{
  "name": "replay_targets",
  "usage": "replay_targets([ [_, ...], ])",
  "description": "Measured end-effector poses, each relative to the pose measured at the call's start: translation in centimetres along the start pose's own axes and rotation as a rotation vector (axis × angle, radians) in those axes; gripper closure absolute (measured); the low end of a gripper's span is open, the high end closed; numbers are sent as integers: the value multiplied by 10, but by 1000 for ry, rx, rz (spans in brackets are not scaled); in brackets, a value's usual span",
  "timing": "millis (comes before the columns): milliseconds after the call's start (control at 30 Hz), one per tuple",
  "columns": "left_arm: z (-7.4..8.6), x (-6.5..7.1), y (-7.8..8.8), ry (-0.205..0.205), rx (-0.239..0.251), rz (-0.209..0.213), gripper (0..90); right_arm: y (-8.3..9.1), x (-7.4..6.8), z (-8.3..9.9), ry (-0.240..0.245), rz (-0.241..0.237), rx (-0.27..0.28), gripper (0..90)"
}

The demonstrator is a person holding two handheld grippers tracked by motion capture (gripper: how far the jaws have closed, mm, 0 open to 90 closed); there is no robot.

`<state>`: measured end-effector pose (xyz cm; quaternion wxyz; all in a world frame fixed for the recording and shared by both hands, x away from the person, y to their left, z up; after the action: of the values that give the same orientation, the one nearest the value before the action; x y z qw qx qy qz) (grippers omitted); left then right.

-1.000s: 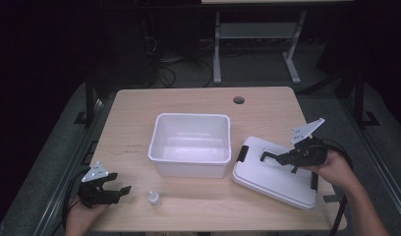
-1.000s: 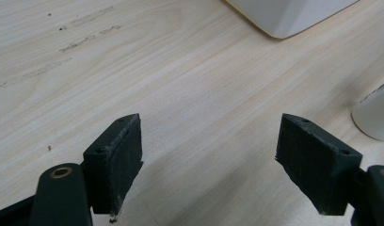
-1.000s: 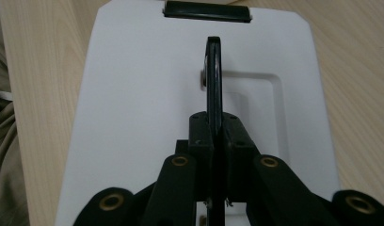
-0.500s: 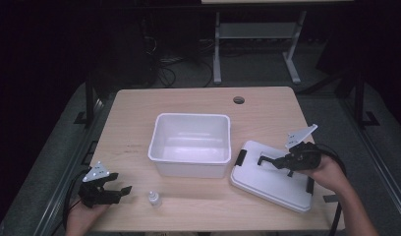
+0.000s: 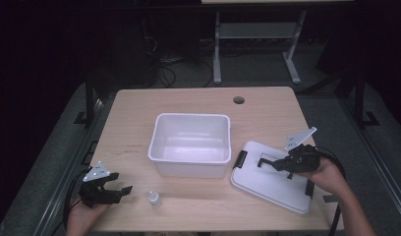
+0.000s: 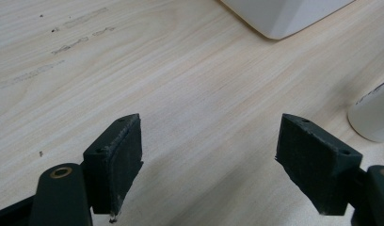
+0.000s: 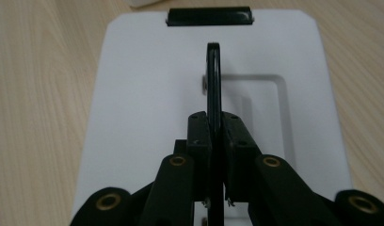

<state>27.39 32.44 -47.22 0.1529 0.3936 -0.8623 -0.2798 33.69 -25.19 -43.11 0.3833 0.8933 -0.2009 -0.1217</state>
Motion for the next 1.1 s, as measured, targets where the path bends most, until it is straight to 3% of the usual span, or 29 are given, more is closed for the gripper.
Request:
replay_targets([
  [467, -7, 5, -1, -12, 4, 19, 227, 10, -16, 5, -24, 1, 57, 699],
  [767, -10, 10, 4, -36, -8, 28, 231, 19, -34, 0, 3, 8, 102, 625],
  [1100, -17, 20, 19, -95, -31, 45, 232, 10, -54, -3, 25, 8, 131, 544],
])
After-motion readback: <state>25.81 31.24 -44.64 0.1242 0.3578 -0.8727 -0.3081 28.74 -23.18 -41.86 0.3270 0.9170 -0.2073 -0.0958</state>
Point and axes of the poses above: each handheld gripper's, and its own axes: y roughly backward along the jaws, z roughly out of its underside, x roughly to its right, the point moved 3 cm from there along -y, roughly forward along the jaws, and after that the axes turned 7 degrees about x, right-handed, at the moved point
